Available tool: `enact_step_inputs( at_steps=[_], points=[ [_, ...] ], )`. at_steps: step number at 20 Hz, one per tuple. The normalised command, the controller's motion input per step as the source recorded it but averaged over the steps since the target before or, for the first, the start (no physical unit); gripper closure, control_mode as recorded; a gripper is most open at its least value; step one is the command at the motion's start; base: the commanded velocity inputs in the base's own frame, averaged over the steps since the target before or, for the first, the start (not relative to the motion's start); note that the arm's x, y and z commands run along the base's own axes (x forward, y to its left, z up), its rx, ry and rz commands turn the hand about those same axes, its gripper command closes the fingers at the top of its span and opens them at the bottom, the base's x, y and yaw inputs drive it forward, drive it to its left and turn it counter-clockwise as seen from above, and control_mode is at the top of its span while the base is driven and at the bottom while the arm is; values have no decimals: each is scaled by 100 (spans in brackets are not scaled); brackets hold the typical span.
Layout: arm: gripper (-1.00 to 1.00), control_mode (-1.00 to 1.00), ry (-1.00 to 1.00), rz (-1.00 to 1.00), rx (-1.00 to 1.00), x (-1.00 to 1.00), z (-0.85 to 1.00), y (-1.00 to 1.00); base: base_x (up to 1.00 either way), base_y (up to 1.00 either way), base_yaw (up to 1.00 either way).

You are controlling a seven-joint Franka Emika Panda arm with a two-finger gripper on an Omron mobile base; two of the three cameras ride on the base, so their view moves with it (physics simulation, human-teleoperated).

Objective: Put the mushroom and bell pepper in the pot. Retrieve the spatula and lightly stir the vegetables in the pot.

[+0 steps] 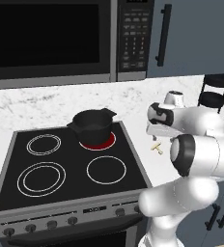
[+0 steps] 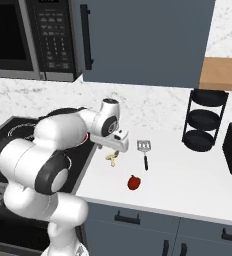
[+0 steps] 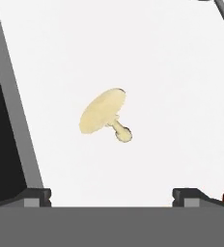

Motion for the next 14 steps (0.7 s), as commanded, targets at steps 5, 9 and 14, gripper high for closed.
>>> enact_step_inputs(
  at_steps=[5, 9, 14],
  points=[
    [-100, -100, 1, -16, 0, 38, -50, 0, 0, 0, 0],
    [-100, -100, -1, -13, 0, 17, -44, 0, 0, 0, 0],
    [-100, -100, -5, -6, 0, 21, -32, 0, 0, 0, 0]
  ],
)
